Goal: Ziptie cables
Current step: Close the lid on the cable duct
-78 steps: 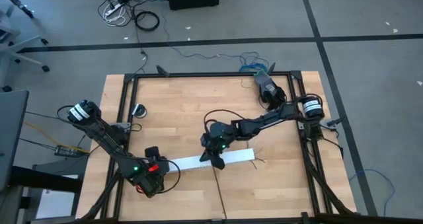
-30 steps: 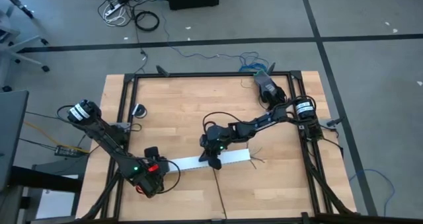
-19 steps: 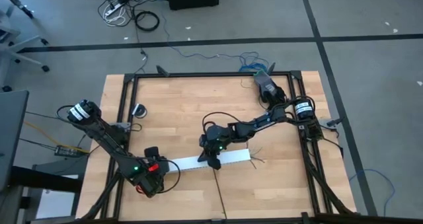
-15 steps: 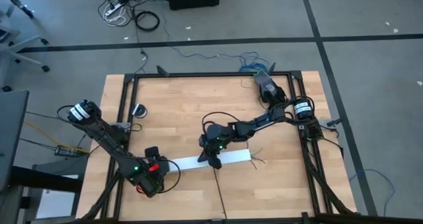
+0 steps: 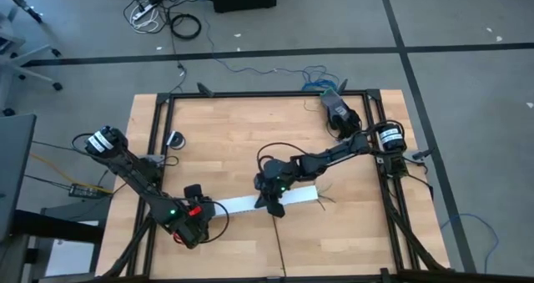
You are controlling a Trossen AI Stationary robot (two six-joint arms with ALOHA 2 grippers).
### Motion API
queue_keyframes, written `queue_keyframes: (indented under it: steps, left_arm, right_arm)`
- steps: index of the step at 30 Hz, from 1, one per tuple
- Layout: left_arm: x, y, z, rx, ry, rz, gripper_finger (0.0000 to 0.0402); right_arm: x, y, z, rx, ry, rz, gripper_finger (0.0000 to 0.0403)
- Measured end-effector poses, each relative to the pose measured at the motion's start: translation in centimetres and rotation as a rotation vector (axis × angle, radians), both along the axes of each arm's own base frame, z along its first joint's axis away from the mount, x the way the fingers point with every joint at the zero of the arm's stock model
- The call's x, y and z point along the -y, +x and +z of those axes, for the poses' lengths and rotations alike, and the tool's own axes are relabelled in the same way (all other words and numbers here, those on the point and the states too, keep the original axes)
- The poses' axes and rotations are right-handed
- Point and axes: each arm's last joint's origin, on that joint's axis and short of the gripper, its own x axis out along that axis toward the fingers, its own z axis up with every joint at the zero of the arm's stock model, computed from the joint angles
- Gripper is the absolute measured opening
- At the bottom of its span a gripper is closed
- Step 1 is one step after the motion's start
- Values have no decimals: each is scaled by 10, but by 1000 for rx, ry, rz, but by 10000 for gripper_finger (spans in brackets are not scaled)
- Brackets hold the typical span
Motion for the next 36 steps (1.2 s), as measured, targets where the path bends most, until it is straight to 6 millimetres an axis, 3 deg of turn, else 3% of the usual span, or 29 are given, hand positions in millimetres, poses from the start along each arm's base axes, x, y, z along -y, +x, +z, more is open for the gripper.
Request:
queue_keyframes:
  steps: [12, 19, 27, 36]
  left_arm:
    - [0, 0, 0, -13, -13, -5, 294]
    - [1, -1, 0, -28, -26, -8, 301]
    - [1, -1, -1, -34, -21, -23, 294]
    - [1, -1, 0, -32, -22, -22, 235]
  right_arm:
    - [-1, -2, -2, -42, -3, -14, 0]
    - [0, -5, -4, -84, -19, -27, 0]
    - [0, -5, -4, -86, -25, -29, 0]
    - [-1, -4, -6, -87, -27, -28, 0]
